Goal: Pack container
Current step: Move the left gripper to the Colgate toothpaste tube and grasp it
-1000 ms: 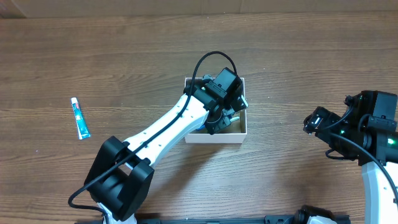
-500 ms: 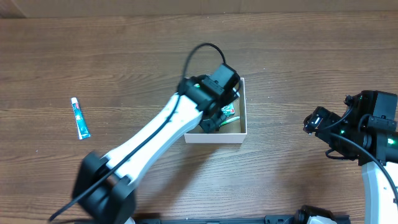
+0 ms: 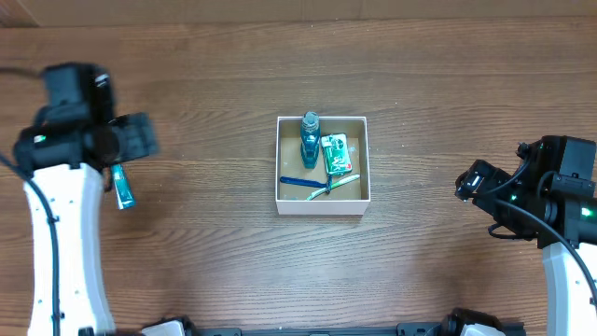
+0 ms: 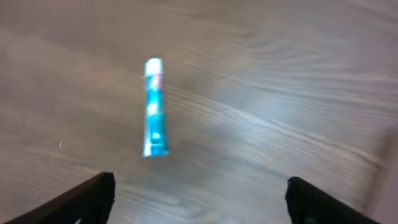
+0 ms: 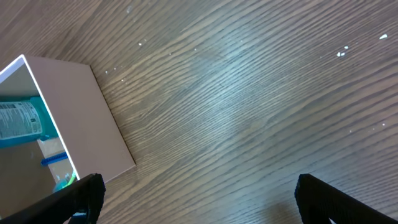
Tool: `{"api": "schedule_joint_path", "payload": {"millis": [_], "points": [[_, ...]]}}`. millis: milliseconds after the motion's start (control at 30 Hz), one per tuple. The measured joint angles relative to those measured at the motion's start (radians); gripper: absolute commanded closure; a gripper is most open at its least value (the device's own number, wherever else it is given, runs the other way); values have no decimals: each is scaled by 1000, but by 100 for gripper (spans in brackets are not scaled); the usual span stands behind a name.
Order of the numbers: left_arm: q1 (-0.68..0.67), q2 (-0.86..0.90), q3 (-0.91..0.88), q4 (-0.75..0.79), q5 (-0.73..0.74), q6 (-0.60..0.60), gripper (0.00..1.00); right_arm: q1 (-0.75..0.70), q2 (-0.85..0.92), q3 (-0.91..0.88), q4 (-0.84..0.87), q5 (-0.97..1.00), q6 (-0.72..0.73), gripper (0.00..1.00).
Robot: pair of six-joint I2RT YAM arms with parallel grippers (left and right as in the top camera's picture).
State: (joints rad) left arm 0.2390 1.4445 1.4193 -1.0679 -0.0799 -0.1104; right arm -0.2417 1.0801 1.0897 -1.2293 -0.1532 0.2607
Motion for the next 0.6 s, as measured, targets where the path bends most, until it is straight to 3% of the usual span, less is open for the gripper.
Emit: {"api": "schedule_joint_path", "payload": {"millis": [167,233,600], "points": [[217,111,-182,152,27,-31,7,0,0,0,-2,0,0,0],[255,170,-190,194,29,-38,2,0,0,0,-2,0,0,0],[229,419,-190,392,51,35,2,0,0,0,-1,0,0,0]]}}
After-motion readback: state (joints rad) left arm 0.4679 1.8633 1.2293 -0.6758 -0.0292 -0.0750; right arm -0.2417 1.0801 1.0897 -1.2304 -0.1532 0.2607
